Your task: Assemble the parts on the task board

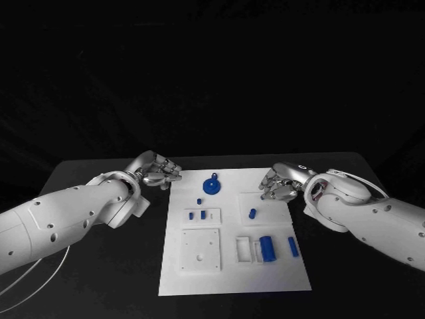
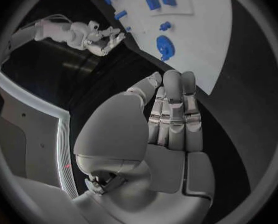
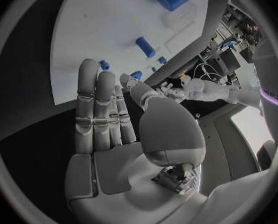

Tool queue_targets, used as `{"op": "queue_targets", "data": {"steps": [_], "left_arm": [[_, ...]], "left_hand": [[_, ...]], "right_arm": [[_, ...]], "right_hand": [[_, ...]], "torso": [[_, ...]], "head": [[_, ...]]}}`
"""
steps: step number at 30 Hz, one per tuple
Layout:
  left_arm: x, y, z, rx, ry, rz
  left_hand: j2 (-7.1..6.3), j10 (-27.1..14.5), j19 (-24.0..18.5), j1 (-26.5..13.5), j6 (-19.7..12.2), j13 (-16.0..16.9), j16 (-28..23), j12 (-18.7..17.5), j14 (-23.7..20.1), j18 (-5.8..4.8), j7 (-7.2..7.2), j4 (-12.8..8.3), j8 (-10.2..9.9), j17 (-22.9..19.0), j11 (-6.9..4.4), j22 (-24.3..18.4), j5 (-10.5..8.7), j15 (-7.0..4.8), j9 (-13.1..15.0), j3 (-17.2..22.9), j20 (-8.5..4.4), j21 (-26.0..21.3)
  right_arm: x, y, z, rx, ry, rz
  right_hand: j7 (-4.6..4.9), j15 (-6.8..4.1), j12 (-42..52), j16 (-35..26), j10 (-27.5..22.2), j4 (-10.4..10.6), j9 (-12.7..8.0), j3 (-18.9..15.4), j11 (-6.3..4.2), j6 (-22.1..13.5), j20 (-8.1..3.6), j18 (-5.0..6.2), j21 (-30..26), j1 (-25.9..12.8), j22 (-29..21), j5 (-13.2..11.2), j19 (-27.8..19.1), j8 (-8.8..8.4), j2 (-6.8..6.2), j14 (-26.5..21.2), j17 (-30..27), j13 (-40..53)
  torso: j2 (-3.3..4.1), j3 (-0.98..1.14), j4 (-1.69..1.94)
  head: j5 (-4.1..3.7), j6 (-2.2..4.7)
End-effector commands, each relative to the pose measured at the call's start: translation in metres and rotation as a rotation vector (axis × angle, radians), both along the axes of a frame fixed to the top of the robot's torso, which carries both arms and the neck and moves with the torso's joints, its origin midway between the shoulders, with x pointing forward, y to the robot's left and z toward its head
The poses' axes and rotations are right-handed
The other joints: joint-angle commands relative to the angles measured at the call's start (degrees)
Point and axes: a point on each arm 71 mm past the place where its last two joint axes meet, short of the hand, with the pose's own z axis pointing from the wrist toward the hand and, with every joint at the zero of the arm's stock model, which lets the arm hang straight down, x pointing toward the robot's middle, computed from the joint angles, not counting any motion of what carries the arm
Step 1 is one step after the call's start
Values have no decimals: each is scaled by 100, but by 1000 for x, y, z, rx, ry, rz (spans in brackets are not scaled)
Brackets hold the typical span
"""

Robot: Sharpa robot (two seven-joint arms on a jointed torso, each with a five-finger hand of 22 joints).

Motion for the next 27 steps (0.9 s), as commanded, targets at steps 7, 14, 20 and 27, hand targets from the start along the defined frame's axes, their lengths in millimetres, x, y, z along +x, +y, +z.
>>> {"op": "queue_targets", "data": {"steps": [7, 14, 20, 27], "left_arm": [[-2, 6, 11, -311, 30, 93], [-4, 5, 16, -341, 31, 80], [-5, 4, 16, -351, 38, 74], [-6, 3, 16, -352, 44, 71]], "left_hand": [[58, -603, 94, -16, -152, -2, -1468, -5, 182, -136, 57, 192, -27, -315, 144, -1016, -21, 126, -2, -991, 154, -790], [145, -609, 183, 120, -159, -4, -1810, -5, 326, -173, 68, 281, -28, -96, 145, -1544, -16, 118, -3, -1345, 134, -781], [157, -616, 229, 139, -169, -2, -1938, -3, 372, -184, 68, 300, -31, 86, 145, -1764, -28, 115, -4, -1391, 125, -749], [165, -610, 244, 140, -169, -3, -1930, -4, 387, -181, 68, 297, -30, 108, 144, -1770, -21, 111, -4, -1392, 121, -738]], "right_arm": [[-7, 8, -6, -177, -110, -44], [-10, 14, -13, -206, -118, -42], [-10, 18, -18, -213, -119, -38], [-10, 22, -25, -224, -114, -35]], "right_hand": [[52, 50, -7, 100, -323, 322, 3, 357, 89, -80, 47, 111, 38, 53, 195, -493, -23, -12, -390, -9, 15, -5], [44, 43, -7, 218, -276, 537, 5, 502, 76, -59, 42, 118, 23, 150, 399, -535, -12, -15, -533, -31, 33, -4], [43, 42, -7, 267, -266, 608, 5, 613, 73, -51, 41, 122, -33, 173, 560, -588, -5, -14, -567, -40, 18, -3], [46, 38, -7, 309, -255, 607, 6, 760, 71, -39, 37, 126, -67, 199, 688, -663, 4, -13, -547, -50, 18, -4]], "torso": [[-35, -75, -3], [-61, -121, 21], [-54, -112, 19], [-49, -101, 18]], "head": [[-48, -58], [-63, -83], [-58, -85], [-40, -95]]}}
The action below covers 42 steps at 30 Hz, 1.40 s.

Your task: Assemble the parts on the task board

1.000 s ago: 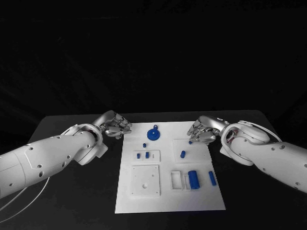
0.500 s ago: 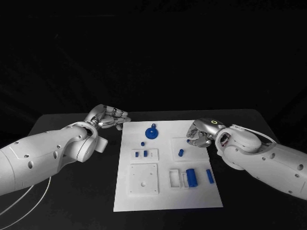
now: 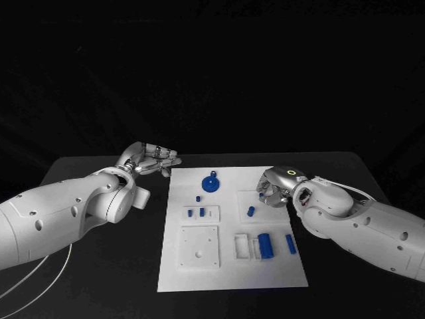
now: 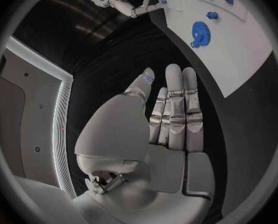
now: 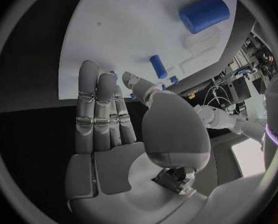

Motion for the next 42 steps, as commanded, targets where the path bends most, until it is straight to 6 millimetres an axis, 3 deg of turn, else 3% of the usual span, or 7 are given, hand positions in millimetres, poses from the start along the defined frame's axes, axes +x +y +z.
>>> {"op": "queue_targets", "data": {"steps": [1, 10, 20, 26, 34, 38, 42], "left_arm": [[0, -2, 2, -25, -6, -8], [0, -4, 2, -28, 1, -18], [0, -5, 2, -31, 6, -29], [0, -5, 2, -33, 8, -36], [0, -6, 2, -33, 10, -39], [1, -6, 1, -33, 10, -40], [1, -5, 1, -32, 10, -39]], "left_hand": [[32, -27, 45, 8, -49, -2, -9, -4, 45, -91, -9, -4, -30, 13, -2, -10, 9, -11, -2, -21, -12, 27], [40, -23, 49, 6, -48, -2, -5, -4, 48, -91, -9, -2, -30, 19, -3, -10, 8, -12, -2, -20, -13, 30], [76, 0, 62, -10, -53, -2, 19, -4, 58, -90, -11, -11, -29, 69, -8, -12, 6, -17, -2, -26, -19, 47], [89, -5, 72, -14, -39, -2, 52, -5, 58, -89, -20, -33, -30, 104, -9, 9, 10, -19, -2, -31, -23, 69], [94, -9, 66, -17, -36, -2, 81, -6, 46, -87, -20, -59, -30, 136, -9, 38, 11, -20, -2, -37, -25, 89], [95, -10, 63, -21, -39, -2, 94, -5, 43, -85, -19, -70, -31, 148, -8, 54, 8, -20, -3, -40, -24, 99], [95, -10, 63, -21, -39, -2, 94, -5, 43, -85, -19, -70, -31, 148, -8, 54, 8, -20, -3, -40, -24, 99]], "right_arm": [[1, 0, -2, -34, -24, -7], [2, 0, -8, -67, -22, -21], [2, 3, -12, -72, -17, -21], [1, 5, -13, -69, -18, -24], [2, 6, -13, -64, -23, -34], [2, 6, -12, -58, -36, -47], [2, 6, -11, -53, -48, -60]], "right_hand": [[-7, 20, -6, 31, 40, -3, 7, 57, -17, 20, 12, 63, -32, 37, 36, -36, 5, -13, 0, -31, -5, -2], [-23, -2, -5, 112, 137, -39, 9, 286, -45, 106, -9, 63, -21, 60, 272, -70, -18, -12, 20, -49, 14, -1], [-89, -47, -2, 174, 463, -63, 34, 368, -157, 337, -48, 17, 159, 86, 627, -311, 21, -6, 285, -36, 24, 14], [-121, -75, 2, 194, 590, -103, 44, 296, -204, 453, -81, -8, 298, 50, 906, -326, -101, -1, 375, -33, -3, 18], [-142, -96, 1, 228, 659, -148, 61, 244, -229, 536, -105, -26, 351, 13, 1170, -306, -127, -6, 435, -34, -30, 18], [-156, -121, 4, 243, 760, -216, 85, 316, -251, 623, -129, -26, 394, 40, 1275, -95, -118, 0, 469, -38, -35, 24], [-176, -142, 4, 258, 828, -294, 112, 392, -270, 685, -150, -31, 434, -10, 1404, -47, -122, -3, 483, -39, -44, 25]], "torso": [[4, 7, -2], [2, 6, -10], [2, 4, -6], [-1, 3, -3], [0, 1, -5], [-2, 0, -5], [-3, 1, -2]], "head": [[9, -6], [27, -12], [28, -25], [32, -41], [21, -62], [16, -64], [11, -73]]}}
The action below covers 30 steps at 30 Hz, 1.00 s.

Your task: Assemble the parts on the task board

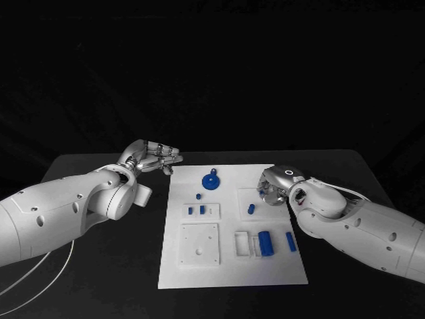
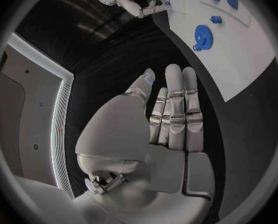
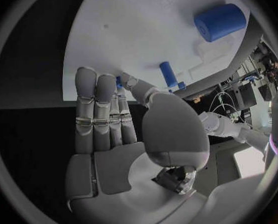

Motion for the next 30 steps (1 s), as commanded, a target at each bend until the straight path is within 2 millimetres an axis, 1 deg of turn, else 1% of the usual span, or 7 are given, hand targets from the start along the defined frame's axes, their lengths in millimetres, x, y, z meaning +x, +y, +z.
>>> {"op": "queue_targets", "data": {"steps": [1, 12, 18, 20, 22, 26, 30], "left_arm": [[1, -2, 2, -14, -6, -19], [4, 1, 1, -8, -7, -9], [9, 6, -1, -1, -7, 5], [10, 7, -1, 1, -7, 10], [11, 9, -2, 4, -7, 15], [14, 11, -3, 8, -6, 22], [15, 9, -3, 8, -6, 21]], "left_hand": [[71, -10, 43, 3, -19, -1, 32, -5, 23, -85, 0, -37, -30, 5, -8, 5, 8, 0, -1, -7, -3, 30], [75, -15, 38, 3, -15, -1, 54, -5, 20, -82, 0, -57, -30, 22, -7, 29, 9, -1, -1, -9, -4, 43], [75, -15, 38, 3, -15, -1, 54, -5, 20, -82, 0, -57, -30, 22, -7, 29, 9, -1, -1, -9, -4, 43], [80, -26, 33, -4, -19, -2, 60, -7, 12, -81, 3, -64, -30, 27, -4, 42, 7, 1, 0, -12, -2, 47], [80, -26, 33, -4, -19, -2, 60, -7, 12, -81, 3, -64, -30, 27, -4, 42, 7, 1, 0, -12, -2, 47], [80, -29, 35, -7, -23, -1, 66, -6, 16, -80, 5, -66, -30, 30, -4, 45, 5, 0, -1, -14, -2, 49], [80, -29, 35, -7, -23, -1, 66, -6, 16, -80, 5, -66, -30, 30, -4, 45, 5, 0, -1, -14, -2, 49]], "right_arm": [[-1, 1, 0, -3, -18, -13], [0, -2, 8, 61, -27, -28], [2, -2, 20, 135, -40, -26], [2, -1, 25, 160, -49, -21], [0, 0, 31, 193, -57, -12], [-6, 8, 42, 252, -62, 22], [-18, 26, 46, 299, -47, 80]], "right_hand": [[-10, -62, 26, 36, 74, -49, 25, 47, 3, 62, -52, 69, 32, -35, 86, 28, -21, 21, 67, -3, -16, 3], [-18, -76, 26, 60, 99, -122, 73, 107, -4, 76, -65, 67, -115, -81, 353, -53, 11, 21, 112, -12, -67, 4], [-18, -84, 27, 64, 99, -126, 82, 91, -6, 78, -73, 69, -197, -67, 451, -102, 38, 21, 123, -14, -80, 4], [-17, -83, 26, 62, 95, -119, 82, 90, -4, 74, -73, 69, -241, -64, 481, -83, 43, 20, 122, -16, -86, 3], [-15, -83, 28, 55, 89, -118, 81, 75, -2, 66, -72, 75, -292, -54, 510, -74, 54, 23, 131, -15, -96, 4], [-15, -83, 25, 52, 87, -115, 81, 53, -1, 67, -73, 86, -343, -41, 546, -81, 70, 20, 137, -15, -101, 3], [-13, -80, 26, 43, 79, -116, 79, 15, 1, 60, -68, 100, -450, -33, 606, -85, 93, 20, 159, -16, -109, 2]], "torso": [[-1, 1, 1], [-17, -2, -12], [-46, -5, -1], [-63, -12, -5], [-78, -22, -6], [-116, -32, -11], [-143, -42, -17]], "head": [[-7, -13], [-7, -19], [-26, -11], [-20, -10], [-8, -14], [33, -28], [136, -53]]}}
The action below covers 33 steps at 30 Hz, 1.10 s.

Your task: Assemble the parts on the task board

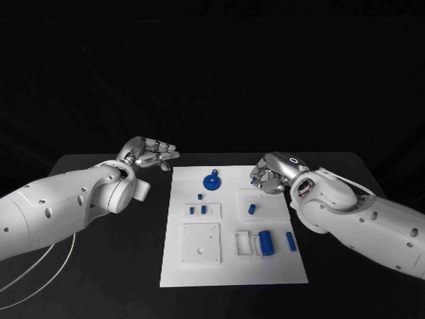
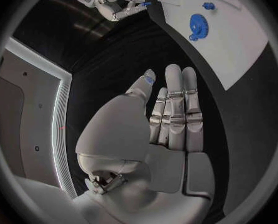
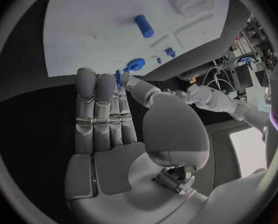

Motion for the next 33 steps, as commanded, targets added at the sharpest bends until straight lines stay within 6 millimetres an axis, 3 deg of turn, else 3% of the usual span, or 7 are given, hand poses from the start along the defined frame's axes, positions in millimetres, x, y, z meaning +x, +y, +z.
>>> {"op": "queue_targets", "data": {"steps": [1, 8, 12, 19, 25, 33], "left_arm": [[1, -5, 1, -15, -6, -22], [2, -8, 1, -15, -8, -22], [2, -11, 1, -15, -8, -25], [2, -21, 1, -20, -6, -43], [2, -28, 1, -24, -3, -58], [0, -35, 0, -29, 2, -76]], "left_hand": [[35, -29, 35, -7, -23, -1, 18, -6, 16, -81, 5, -36, -30, 9, -4, 9, 5, 0, 0, -14, -2, 28], [56, -17, 38, -9, -29, -1, 37, -4, 14, -76, 7, -60, -29, 20, -5, 30, 17, -1, 0, -16, -4, 38], [58, -10, 36, -4, -20, -1, 42, -5, 13, -76, 4, -67, -27, 22, -7, 37, 10, -3, 1, -17, -4, 41], [75, 6, 31, 1, -11, -2, 59, -6, 16, -77, 0, -71, -28, 30, -11, 65, 11, -6, 0, -15, -8, 55], [76, 4, 27, -3, -14, -2, 67, -7, 14, -78, 1, -71, -30, 34, -10, 76, 9, -5, 0, -20, -8, 59], [86, 2, 27, -6, -16, -1, 99, -7, 17, -77, 1, -74, -29, 50, -11, 104, 8, -6, 0, -27, -10, 73]], "right_arm": [[-13, 16, 1, 80, 13, 69], [-33, 45, -6, 77, 13, 152], [-43, 63, -16, 48, 15, 195], [-57, 90, -35, 3, 31, 255], [-65, 104, -46, -37, 41, 283], [-72, 114, -62, -96, 58, 305]], "right_hand": [[2, -22, 18, 9, 19, 5, 18, -27, 2, 16, -4, 118, -42, 40, 17, -2, 28, 25, 87, 6, -6, -9], [4, -20, 18, 5, 15, 1, 17, -36, 4, 16, -1, 105, -81, 54, 53, -42, 39, 26, 96, 10, -11, -8], [2, -20, 18, 8, 19, 0, 17, -31, 2, 21, -3, 97, -102, 56, 91, -57, 49, 26, 93, 11, -11, -8], [2, -21, 18, 13, 21, 3, 15, -17, 2, 22, -3, 88, -128, 61, 151, -61, 67, 25, 84, 10, -11, -8], [1, -23, 18, 17, 23, -6, 15, -12, 1, 30, -6, 88, -182, 65, 208, -69, 77, 25, 74, 10, -14, -8], [1, -22, 18, 19, 24, -12, 12, -6, 0, 33, -5, 86, -204, 64, 258, -81, 85, 25, 75, 11, -17, -8]], "torso": [[-40, -18, -9], [-107, -48, -14], [-144, -53, -3], [-177, -65, 24], [-175, -77, 20], [-162, -70, 20]], "head": [[105, -25], [298, -128], [383, -192], [459, -267], [513, -297], [633, -377]]}}
